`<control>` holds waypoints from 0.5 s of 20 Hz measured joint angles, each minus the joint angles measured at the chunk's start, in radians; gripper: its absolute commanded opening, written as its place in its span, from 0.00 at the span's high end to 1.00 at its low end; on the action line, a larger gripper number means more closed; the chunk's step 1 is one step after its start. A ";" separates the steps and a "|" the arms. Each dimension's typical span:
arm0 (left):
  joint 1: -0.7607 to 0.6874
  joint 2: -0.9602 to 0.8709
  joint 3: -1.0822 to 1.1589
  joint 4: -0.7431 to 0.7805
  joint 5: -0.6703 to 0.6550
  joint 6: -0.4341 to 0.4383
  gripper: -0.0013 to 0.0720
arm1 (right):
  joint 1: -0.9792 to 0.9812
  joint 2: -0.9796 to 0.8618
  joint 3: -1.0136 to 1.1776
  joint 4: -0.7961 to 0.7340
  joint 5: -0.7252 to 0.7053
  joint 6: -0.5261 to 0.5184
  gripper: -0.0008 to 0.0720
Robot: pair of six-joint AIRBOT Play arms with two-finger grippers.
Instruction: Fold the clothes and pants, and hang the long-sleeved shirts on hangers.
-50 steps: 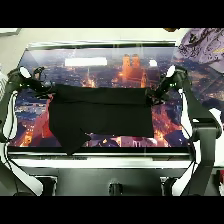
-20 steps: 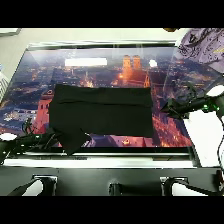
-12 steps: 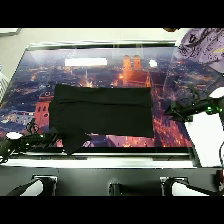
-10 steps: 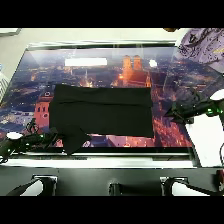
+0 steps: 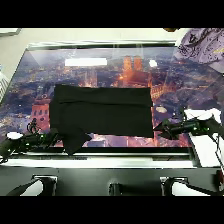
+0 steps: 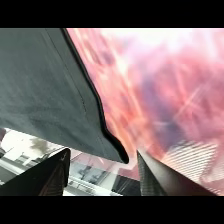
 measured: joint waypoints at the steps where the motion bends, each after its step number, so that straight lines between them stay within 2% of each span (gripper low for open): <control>1: 0.000 0.000 0.000 0.000 -0.001 0.000 0.96 | 0.000 0.000 -0.016 0.011 -0.007 -0.008 0.31; 9: 0.000 0.000 0.000 0.000 -0.008 0.000 0.96 | -0.002 -0.027 -0.073 0.089 -0.029 -0.054 0.34; 10: 0.000 0.000 0.000 0.000 -0.008 0.000 0.96 | -0.002 -0.032 -0.075 0.094 -0.032 -0.057 0.38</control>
